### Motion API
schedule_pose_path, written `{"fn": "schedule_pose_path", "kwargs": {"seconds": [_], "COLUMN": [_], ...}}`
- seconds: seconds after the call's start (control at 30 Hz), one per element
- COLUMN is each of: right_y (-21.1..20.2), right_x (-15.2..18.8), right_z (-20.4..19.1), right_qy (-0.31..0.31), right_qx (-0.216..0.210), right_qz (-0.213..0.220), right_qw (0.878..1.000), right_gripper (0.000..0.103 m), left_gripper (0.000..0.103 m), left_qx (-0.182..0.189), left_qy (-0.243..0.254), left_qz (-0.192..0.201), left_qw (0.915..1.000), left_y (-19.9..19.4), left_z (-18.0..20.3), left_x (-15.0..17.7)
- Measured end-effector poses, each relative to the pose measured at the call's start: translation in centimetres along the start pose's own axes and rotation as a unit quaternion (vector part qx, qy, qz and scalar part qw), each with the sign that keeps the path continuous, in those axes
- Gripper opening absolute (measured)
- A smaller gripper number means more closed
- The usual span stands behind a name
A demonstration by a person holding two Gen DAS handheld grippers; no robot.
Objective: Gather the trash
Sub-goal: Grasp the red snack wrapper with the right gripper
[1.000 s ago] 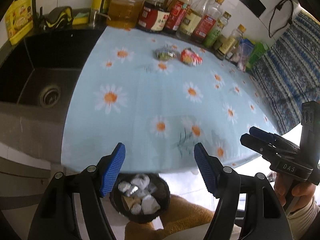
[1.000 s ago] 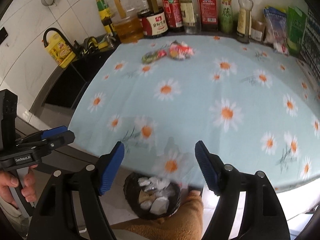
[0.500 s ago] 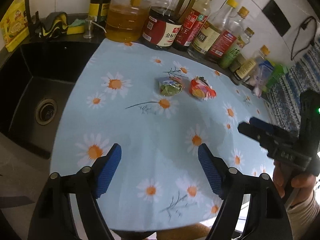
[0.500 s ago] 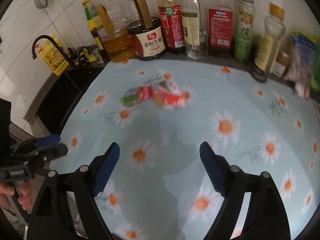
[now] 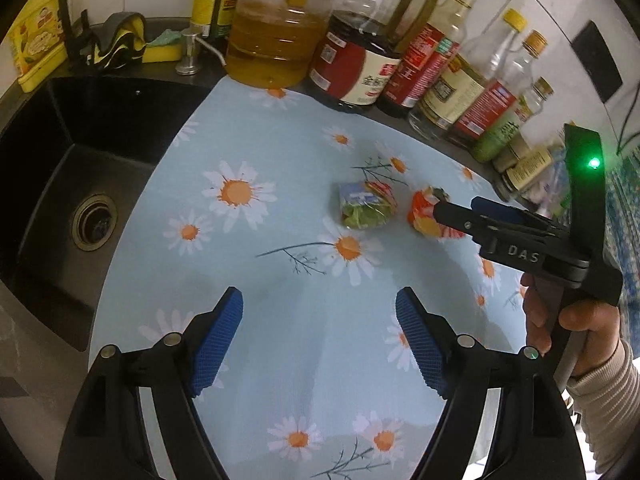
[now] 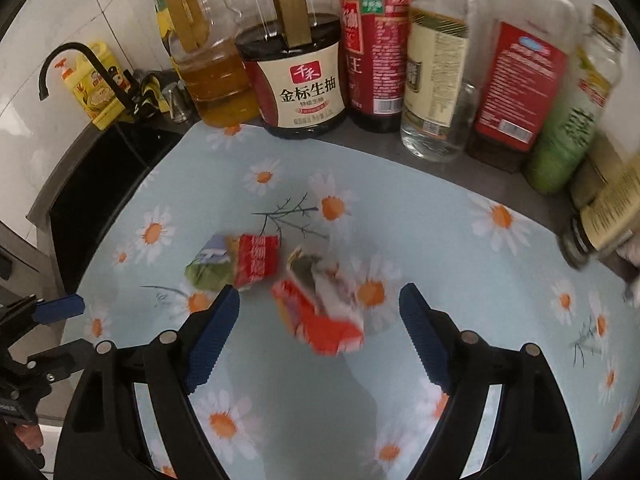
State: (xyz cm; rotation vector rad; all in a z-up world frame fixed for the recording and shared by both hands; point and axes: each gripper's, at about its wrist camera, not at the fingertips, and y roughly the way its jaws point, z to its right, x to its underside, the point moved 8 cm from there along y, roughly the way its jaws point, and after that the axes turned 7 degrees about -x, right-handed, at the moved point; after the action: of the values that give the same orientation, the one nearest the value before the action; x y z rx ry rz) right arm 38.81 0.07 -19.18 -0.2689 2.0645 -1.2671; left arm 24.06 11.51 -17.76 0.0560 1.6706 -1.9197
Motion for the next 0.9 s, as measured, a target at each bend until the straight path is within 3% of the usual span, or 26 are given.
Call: {"fn": "schedule_pose_path", "kwargs": {"seconds": [0.07,0.2,0.4,0.83,0.9], "right_y": [0.8,2.0,2.8,-1.6,-2.6], "right_x": [-0.2,0.0,0.3,1.2,1.8], "right_z": [0.1,0.1,0.7,1.5,1.9], "right_qy": [-0.008,-0.029,-0.036,-0.009,-0.001], "right_qx": [-0.002,0.003,0.006,-0.005,-0.002], "right_qz": [-0.010,-0.026,-0.038,0.001,0.006], "right_qw": [1.000,0.999,0.999,1.000,1.000], "right_gripper": [0.080,0.063,0.047,0.046,0.046], "left_gripper": [0.077,0.077,0.077,0.077,0.083], "left_qx": [-0.002,0.001,-0.002,-0.009,-0.008], "left_qy": [-0.006,-0.014,-0.012,0.046,0.062], "left_qz": [-0.002,0.001,-0.008,-0.012,-0.008], "left_qw": [1.0000,0.9999,0.9999,0.9988,0.9980], "left_y": [0.2,0.4,1.4,2.3,2.5], "left_z": [-0.1,0.0,0.5,3.4,4.3], "left_x": [-0.2,-0.6,-0.9,-2.8,-3.3]}}
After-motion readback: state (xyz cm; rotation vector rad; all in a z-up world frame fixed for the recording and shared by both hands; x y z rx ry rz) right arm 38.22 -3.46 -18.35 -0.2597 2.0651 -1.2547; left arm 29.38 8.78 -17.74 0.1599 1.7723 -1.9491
